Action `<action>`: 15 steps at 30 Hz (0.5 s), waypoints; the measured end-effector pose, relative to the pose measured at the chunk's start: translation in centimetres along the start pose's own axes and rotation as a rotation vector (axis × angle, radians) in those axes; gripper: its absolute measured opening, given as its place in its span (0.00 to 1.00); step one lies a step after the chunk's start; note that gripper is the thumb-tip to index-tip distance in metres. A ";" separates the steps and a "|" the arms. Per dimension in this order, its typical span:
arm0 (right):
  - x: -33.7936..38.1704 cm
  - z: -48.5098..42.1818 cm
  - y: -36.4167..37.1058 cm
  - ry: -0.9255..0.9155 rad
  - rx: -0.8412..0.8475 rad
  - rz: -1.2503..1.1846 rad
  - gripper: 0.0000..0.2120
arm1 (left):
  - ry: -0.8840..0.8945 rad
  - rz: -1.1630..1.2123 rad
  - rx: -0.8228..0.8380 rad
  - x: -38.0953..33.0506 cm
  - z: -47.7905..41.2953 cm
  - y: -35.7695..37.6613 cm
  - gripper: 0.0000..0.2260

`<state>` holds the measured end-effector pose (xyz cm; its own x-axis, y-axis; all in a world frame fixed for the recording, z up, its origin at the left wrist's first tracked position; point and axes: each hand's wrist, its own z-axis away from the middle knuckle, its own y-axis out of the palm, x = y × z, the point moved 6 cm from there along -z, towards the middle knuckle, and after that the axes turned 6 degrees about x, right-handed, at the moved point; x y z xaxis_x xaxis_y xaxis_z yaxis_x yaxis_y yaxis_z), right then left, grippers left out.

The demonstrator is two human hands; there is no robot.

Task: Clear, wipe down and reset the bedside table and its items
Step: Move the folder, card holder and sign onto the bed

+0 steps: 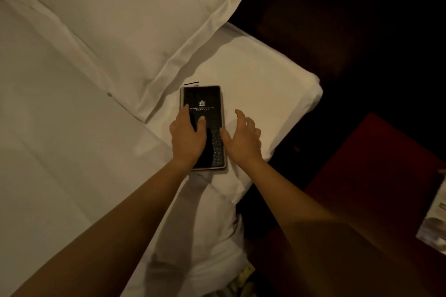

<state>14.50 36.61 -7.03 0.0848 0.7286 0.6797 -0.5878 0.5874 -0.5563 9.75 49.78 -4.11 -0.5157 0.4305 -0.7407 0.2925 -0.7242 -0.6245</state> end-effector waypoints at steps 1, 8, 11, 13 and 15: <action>-0.8 0.2 -1.0 0.025 -0.013 0.035 0.31 | 0.012 -0.047 0.012 -0.9 0.1 0.5 0.21; -9.7 4.3 -10.6 0.252 -0.210 0.113 0.31 | 0.186 -0.072 0.227 -8.6 4.1 9.0 0.25; -14.9 7.8 -14.9 0.351 -0.338 0.115 0.31 | 0.195 -0.027 0.363 -11.1 6.5 14.6 0.25; -18.5 10.5 -17.4 0.410 -0.429 0.087 0.32 | 0.224 0.013 0.464 -12.7 8.6 18.5 0.26; -21.9 13.1 -19.5 0.460 -0.506 0.093 0.32 | 0.236 0.037 0.567 -14.0 10.8 22.2 0.27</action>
<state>13.56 4.54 -4.77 0.4508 0.7939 0.4080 -0.1713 0.5255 -0.8334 14.82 21.83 -4.94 -0.3025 0.4601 -0.8347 -0.2000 -0.8869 -0.4164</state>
